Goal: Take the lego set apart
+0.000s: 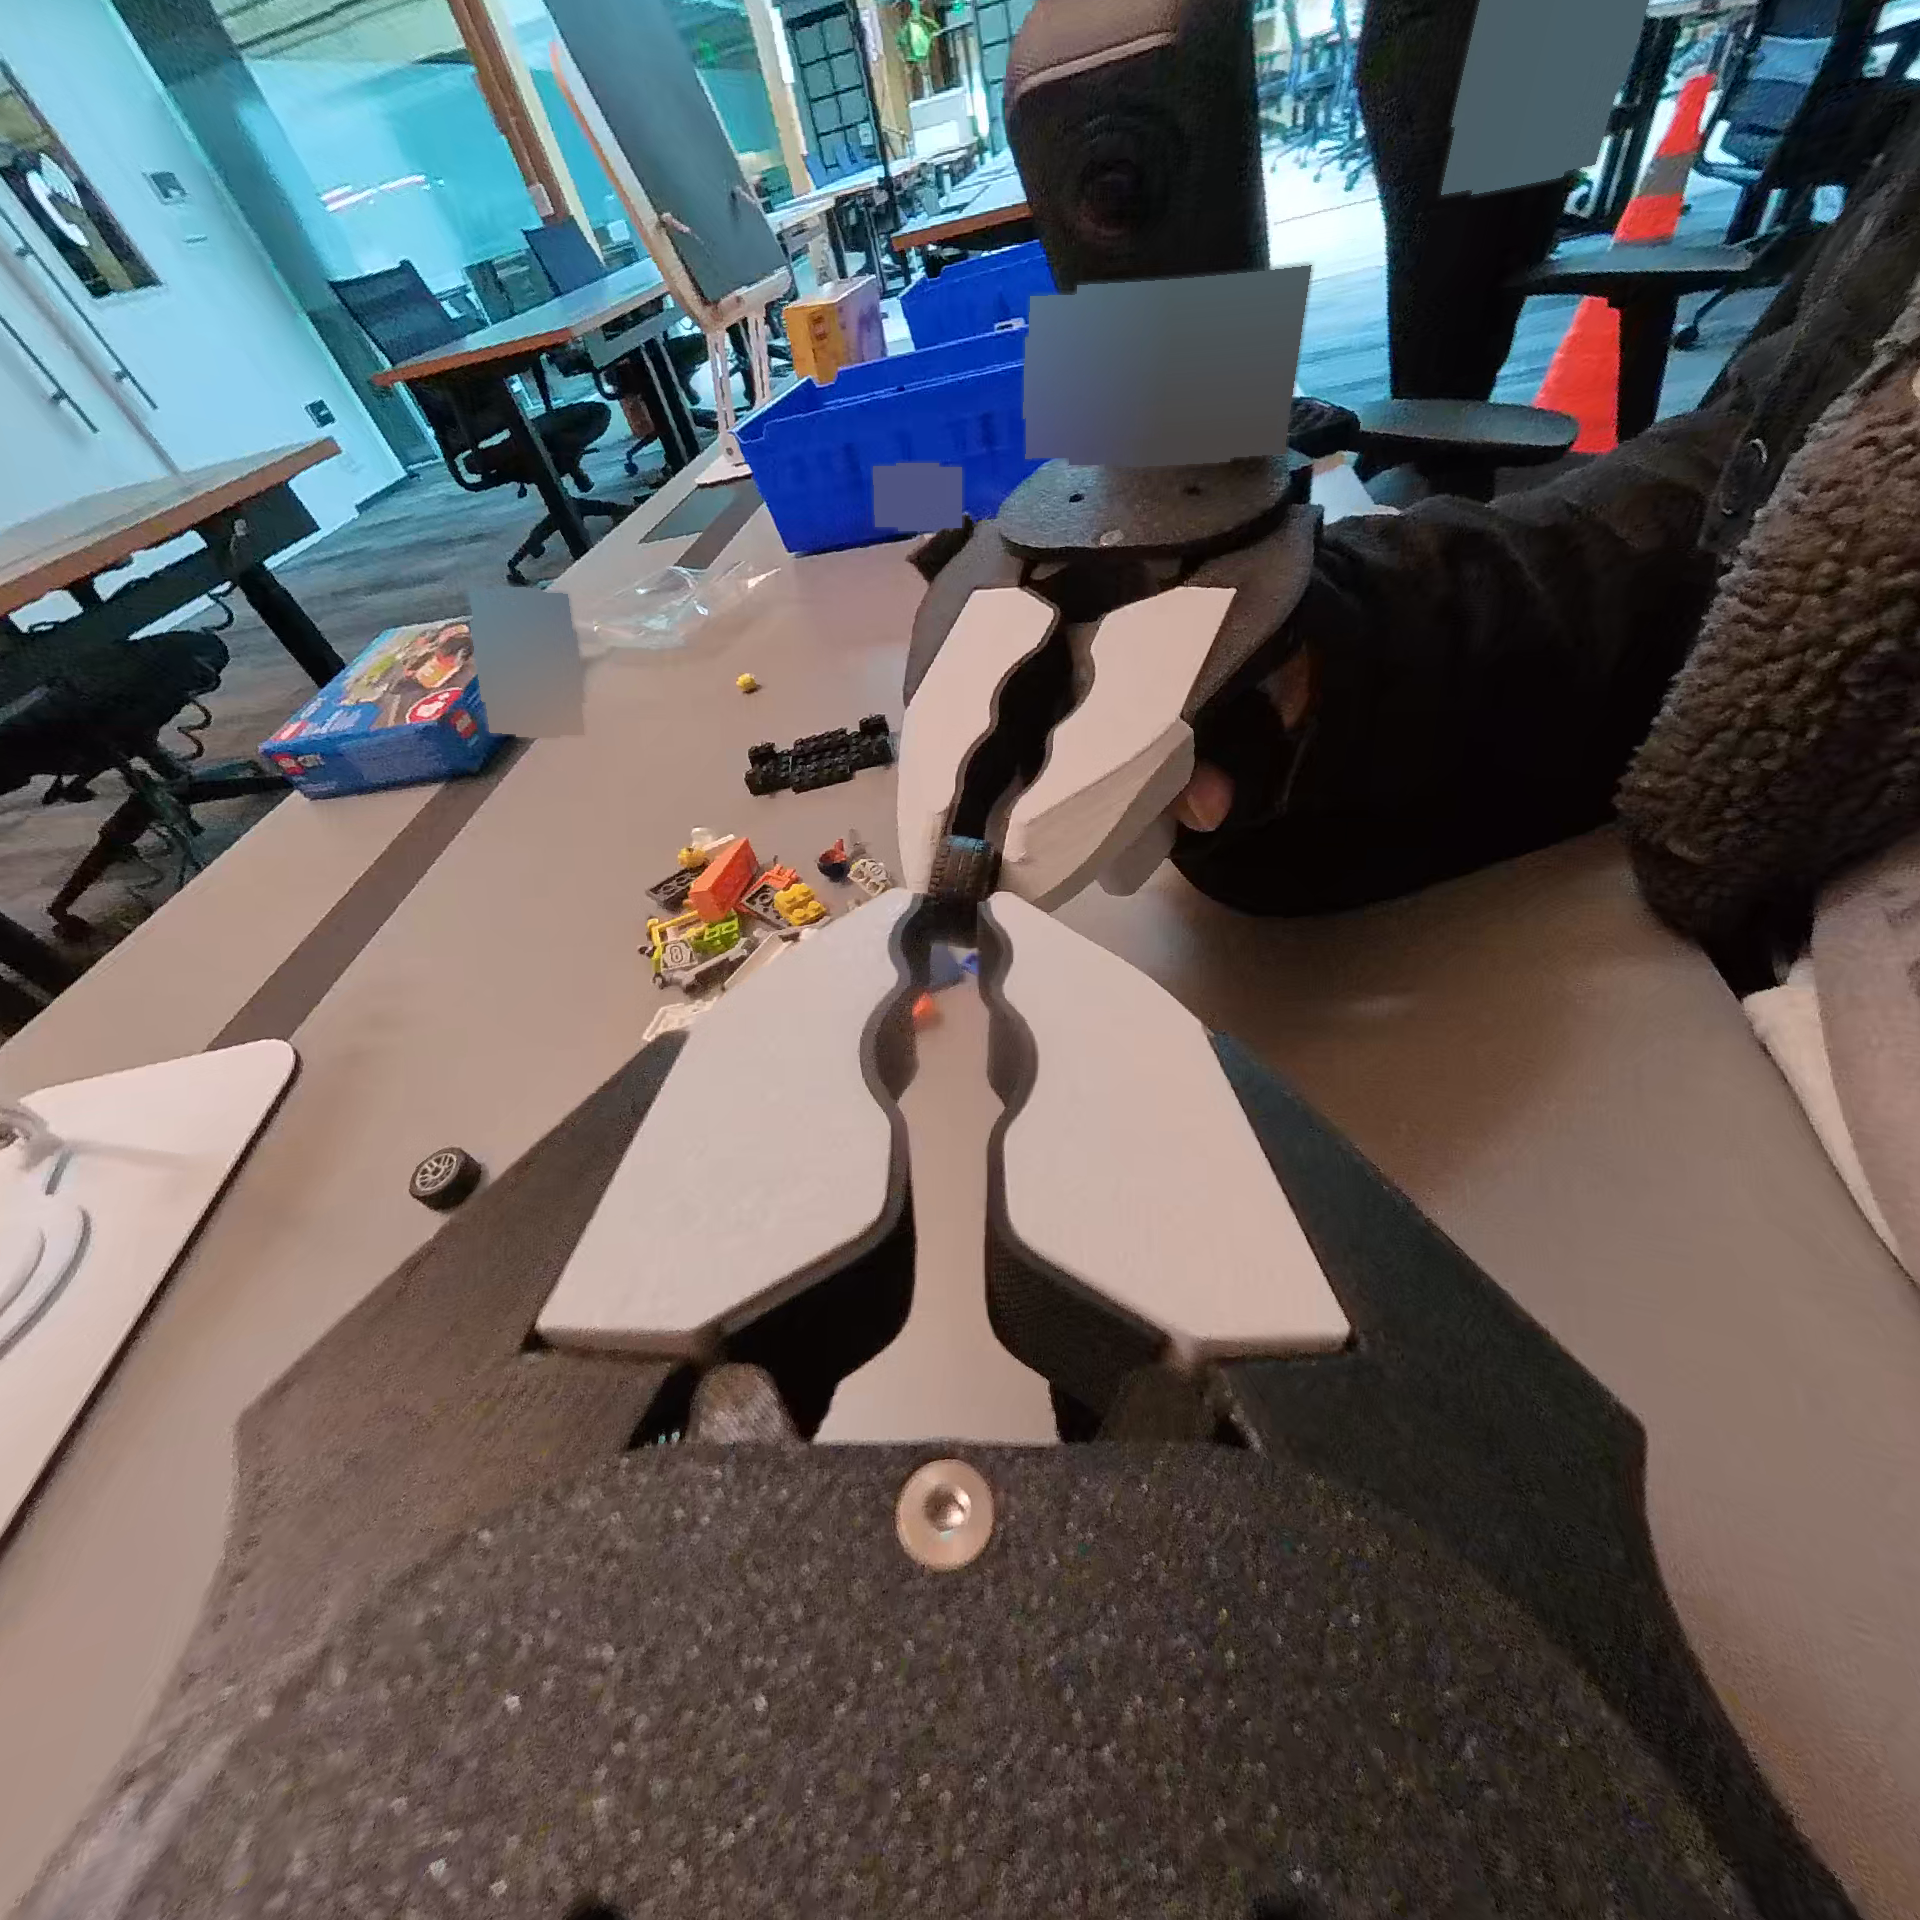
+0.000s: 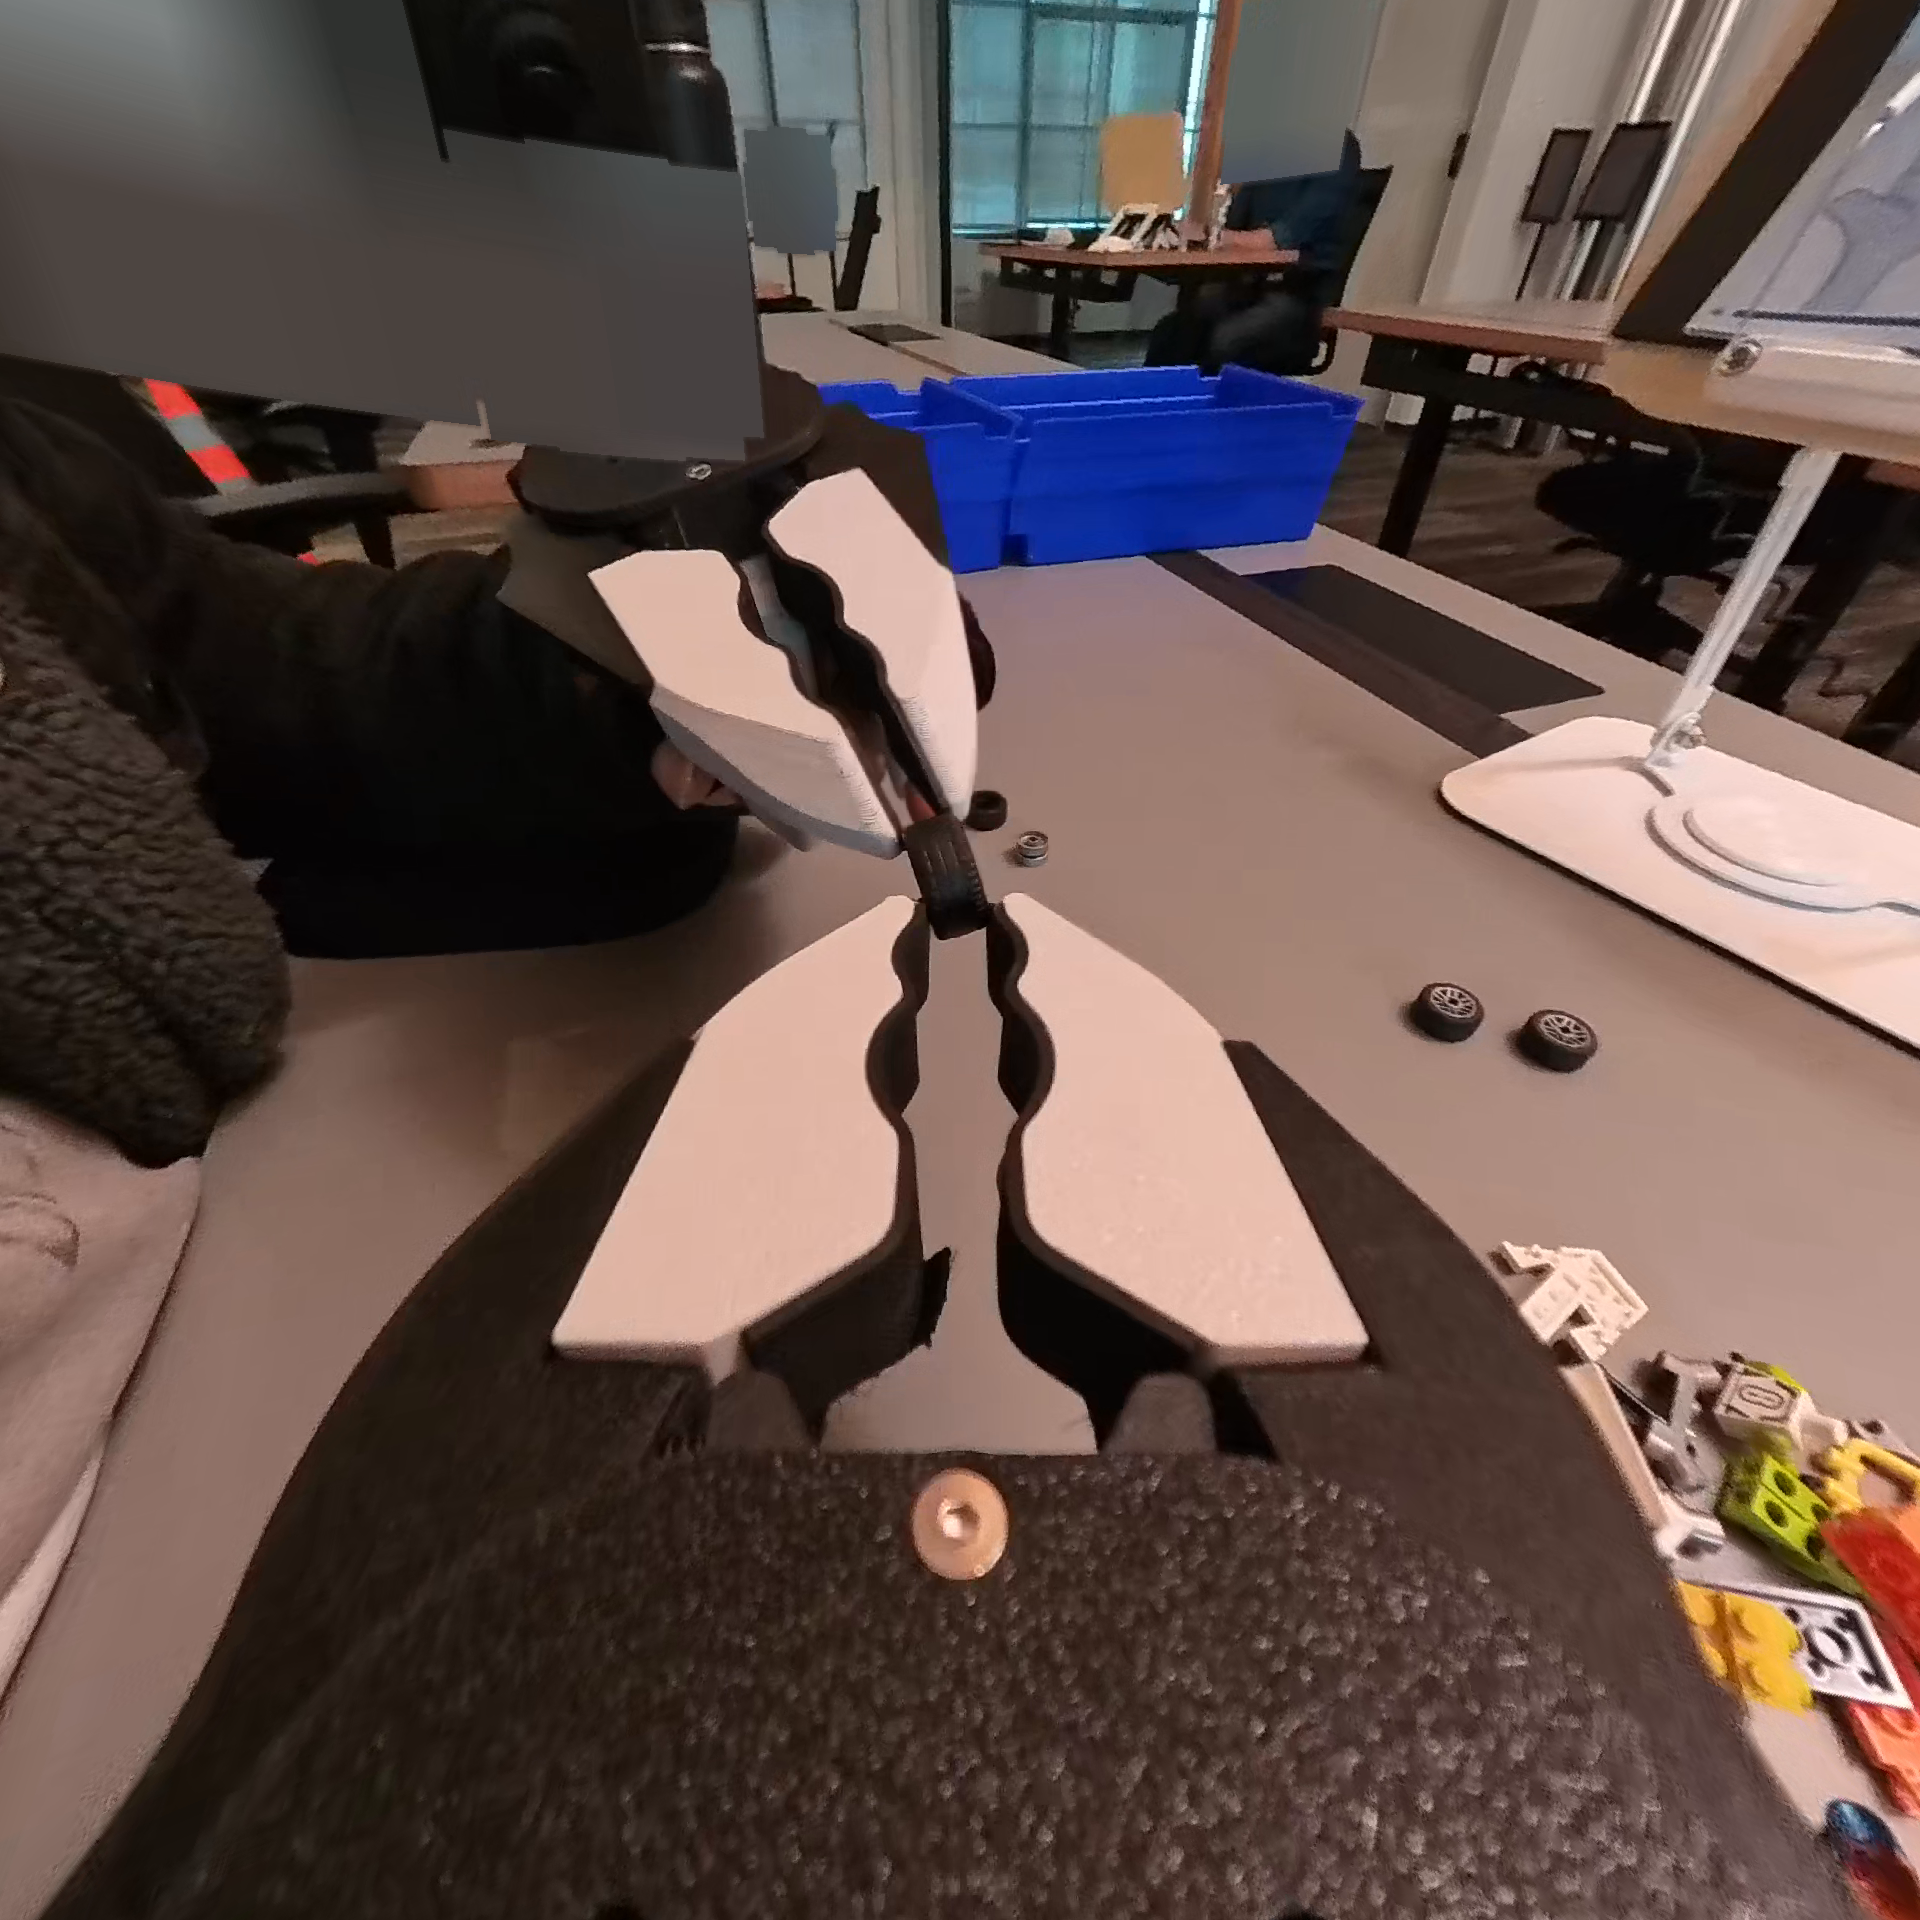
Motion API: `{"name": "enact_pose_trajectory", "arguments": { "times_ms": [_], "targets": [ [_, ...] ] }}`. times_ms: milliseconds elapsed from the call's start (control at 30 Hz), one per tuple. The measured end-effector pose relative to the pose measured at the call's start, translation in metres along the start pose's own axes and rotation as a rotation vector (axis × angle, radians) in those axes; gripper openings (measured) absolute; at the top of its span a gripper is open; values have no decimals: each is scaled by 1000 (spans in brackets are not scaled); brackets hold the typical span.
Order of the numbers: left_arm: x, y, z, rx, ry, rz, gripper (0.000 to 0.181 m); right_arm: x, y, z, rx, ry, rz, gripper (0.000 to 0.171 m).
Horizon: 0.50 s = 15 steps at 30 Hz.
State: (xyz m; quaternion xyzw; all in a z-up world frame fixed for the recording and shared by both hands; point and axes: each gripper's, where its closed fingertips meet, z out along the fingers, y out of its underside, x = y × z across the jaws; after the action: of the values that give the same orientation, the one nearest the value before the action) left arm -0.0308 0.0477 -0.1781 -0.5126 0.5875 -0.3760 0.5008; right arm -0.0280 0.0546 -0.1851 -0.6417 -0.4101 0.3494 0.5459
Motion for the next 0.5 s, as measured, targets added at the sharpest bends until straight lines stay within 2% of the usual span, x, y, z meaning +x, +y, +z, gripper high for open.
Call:
{"name": "enact_pose_trajectory", "arguments": {
  "times_ms": [100, 167, 500],
  "targets": [
    [6, 2, 2, -13, 42, -18, 16, -6, 1, 3, -10, -34, -22, 10],
    [7, 5, 2, -29, 37, 0, 11, -9, 1, 4, -12, -42, -33, 10],
    [9, 4, -1, -19, 46, 30, 10, -13, -4, 6, 2, -27, -127, 11]
  ]
}}
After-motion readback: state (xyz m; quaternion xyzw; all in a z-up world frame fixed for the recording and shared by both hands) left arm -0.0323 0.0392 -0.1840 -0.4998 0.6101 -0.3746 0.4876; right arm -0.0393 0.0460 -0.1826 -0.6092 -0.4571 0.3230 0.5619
